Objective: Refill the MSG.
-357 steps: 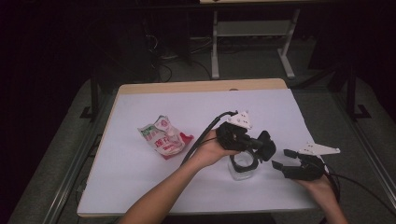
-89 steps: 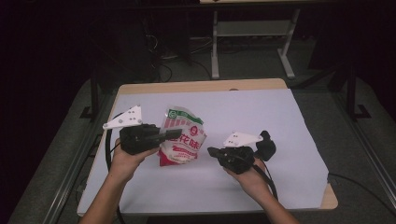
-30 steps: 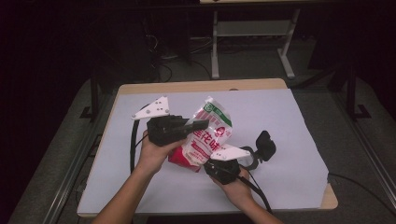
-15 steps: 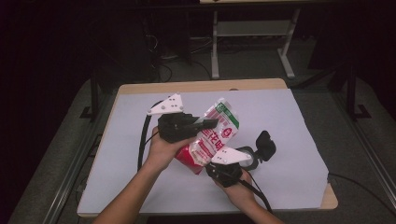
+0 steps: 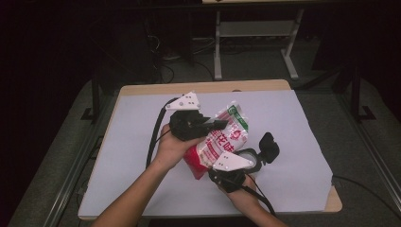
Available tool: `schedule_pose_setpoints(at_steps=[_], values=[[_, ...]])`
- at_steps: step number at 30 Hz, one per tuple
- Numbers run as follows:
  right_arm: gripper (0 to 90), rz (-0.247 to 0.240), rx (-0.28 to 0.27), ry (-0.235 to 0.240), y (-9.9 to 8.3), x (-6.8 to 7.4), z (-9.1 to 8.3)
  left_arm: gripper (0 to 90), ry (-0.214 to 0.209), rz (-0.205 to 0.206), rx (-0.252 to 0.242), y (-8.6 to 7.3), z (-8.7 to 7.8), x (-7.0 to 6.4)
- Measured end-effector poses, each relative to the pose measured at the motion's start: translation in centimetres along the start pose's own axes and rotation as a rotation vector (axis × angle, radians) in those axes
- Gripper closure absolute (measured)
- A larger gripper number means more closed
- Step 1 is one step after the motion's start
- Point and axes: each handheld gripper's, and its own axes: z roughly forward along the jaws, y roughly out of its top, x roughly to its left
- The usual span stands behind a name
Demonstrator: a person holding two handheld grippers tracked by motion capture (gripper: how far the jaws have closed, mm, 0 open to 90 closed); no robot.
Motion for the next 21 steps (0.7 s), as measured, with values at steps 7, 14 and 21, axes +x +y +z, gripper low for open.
schedule_pose_setpoints(at_steps=[7,14,21], values=[[90.0,0.026,0.008,0.012,-0.1,-0.3,0.0,90.0,-0.004,0.004,0.037,0.5,1.1,-0.1],[90.0,0.008,-0.008,0.012,-0.2,-0.7,-0.4,90.0,0.004,-0.009,0.063,1.2,2.0,-0.2],[90.0,0.000,-0.021,0.010,-0.7,-0.6,-0.9,90.0,-0.013,-0.007,0.131,1.8,3.3,-0.4]])
